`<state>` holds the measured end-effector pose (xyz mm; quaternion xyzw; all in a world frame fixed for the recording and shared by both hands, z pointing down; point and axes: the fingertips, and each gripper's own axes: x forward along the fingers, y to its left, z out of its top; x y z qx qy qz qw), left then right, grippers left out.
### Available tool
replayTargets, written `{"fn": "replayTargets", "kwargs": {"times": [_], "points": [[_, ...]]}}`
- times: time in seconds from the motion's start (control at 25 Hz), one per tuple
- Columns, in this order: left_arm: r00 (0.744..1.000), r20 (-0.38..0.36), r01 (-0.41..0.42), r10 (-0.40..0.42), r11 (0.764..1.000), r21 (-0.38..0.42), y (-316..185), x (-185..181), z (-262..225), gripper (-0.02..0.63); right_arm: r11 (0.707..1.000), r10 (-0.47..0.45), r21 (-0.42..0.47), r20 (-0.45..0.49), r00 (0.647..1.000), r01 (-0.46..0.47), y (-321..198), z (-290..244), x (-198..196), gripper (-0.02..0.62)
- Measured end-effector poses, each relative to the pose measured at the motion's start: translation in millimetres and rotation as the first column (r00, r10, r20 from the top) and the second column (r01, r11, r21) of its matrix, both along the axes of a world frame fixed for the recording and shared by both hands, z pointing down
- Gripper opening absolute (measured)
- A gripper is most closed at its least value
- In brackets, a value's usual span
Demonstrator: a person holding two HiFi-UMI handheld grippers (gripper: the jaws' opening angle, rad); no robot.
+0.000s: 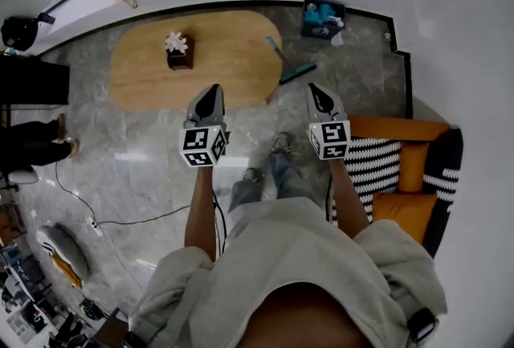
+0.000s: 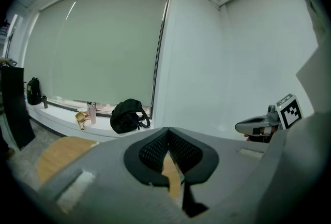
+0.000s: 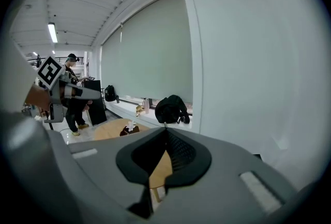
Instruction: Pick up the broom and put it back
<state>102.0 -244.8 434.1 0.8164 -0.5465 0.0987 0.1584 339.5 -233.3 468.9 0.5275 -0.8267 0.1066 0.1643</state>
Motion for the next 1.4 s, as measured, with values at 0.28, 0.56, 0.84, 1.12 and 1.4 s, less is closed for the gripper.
{"fn": "replayTargets", "kwargs": {"times": [0.28,0.56,0.84,1.12,1.4], "points": [[0.999,0.015,0.036,-0.036,0.999,-0.037,-11.5,3.5,28.4,0.000,0.999,-0.024,-0.040,0.009,1.000,0.025,-17.6,33.7,4.1,0.003],[1.000,0.022,0.002,-0.001,0.998,-0.069,-25.2,6.7,58.8,0.002,0.998,0.011,-0.064,0.001,1.000,-0.011,-26.4,62.8,8.9,0.003],[0.999,0.003,-0.049,0.050,0.994,-0.102,-37.6,1.2,98.7,0.000,0.996,0.057,-0.069,-0.031,0.998,-0.059,-31.0,90.9,-0.1,0.003],[0.996,-0.010,-0.091,0.090,0.987,-0.131,-46.0,-20.2,141.6,0.002,0.987,0.131,-0.083,-0.049,0.990,-0.135,-33.4,128.3,-11.1,0.003],[0.991,0.009,-0.130,0.133,0.980,-0.153,-51.5,-30.4,188.9,0.002,0.983,0.149,-0.101,-0.062,0.987,-0.155,-31.0,171.6,-23.0,0.003]]}}
